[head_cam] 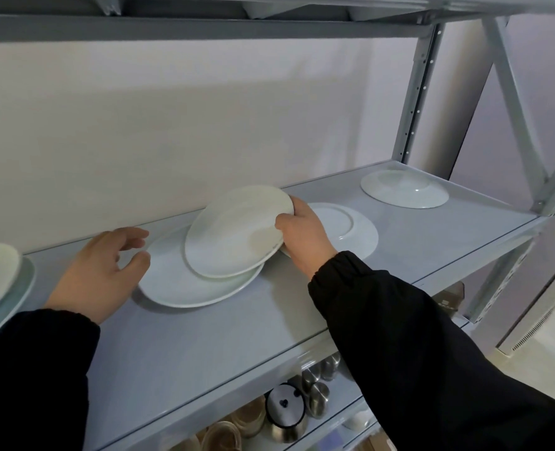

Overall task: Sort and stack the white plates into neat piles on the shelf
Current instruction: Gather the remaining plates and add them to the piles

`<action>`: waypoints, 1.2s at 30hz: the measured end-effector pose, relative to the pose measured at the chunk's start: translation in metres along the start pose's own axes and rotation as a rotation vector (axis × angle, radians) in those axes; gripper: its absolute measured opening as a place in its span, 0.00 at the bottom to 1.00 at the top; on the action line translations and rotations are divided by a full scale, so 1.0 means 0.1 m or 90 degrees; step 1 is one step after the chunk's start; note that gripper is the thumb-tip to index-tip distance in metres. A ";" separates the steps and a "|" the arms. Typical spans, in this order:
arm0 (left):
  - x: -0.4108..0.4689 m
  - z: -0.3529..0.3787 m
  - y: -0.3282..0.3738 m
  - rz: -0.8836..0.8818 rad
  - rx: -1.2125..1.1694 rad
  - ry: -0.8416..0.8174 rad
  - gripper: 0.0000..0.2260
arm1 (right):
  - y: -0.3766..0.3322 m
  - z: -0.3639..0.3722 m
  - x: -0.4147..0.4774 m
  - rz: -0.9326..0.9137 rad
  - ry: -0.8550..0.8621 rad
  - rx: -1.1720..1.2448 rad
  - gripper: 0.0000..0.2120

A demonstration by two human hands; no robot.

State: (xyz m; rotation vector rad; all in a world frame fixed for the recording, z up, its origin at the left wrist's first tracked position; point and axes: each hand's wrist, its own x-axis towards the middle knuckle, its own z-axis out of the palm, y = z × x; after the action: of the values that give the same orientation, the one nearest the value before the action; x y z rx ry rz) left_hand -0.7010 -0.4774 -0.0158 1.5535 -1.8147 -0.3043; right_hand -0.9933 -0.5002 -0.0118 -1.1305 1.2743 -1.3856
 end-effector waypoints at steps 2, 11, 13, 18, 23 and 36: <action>0.00 -0.01 -0.01 -0.004 0.007 -0.008 0.13 | -0.06 -0.02 -0.06 -0.008 -0.006 -0.080 0.23; -0.04 -0.05 0.05 -0.013 0.007 -0.028 0.18 | -0.05 -0.03 -0.10 -0.013 -0.029 -0.218 0.34; -0.04 -0.06 0.06 -0.019 0.006 -0.026 0.21 | -0.05 -0.03 -0.09 -0.021 -0.030 -0.220 0.34; -0.05 -0.06 0.07 -0.020 -0.005 -0.020 0.21 | -0.03 -0.03 -0.08 -0.029 -0.027 -0.213 0.34; -0.06 -0.06 0.09 -0.014 -0.007 -0.010 0.18 | -0.02 -0.04 -0.07 -0.033 -0.027 -0.204 0.34; -0.04 -0.04 0.04 0.002 -0.005 -0.008 0.10 | -0.03 -0.11 -0.05 -0.123 0.035 -0.161 0.28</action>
State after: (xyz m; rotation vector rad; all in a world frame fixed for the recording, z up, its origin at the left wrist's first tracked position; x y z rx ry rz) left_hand -0.7011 -0.4719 -0.0122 1.5466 -1.8232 -0.3204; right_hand -1.0030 -0.4930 -0.0093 -1.4276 1.4409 -1.4317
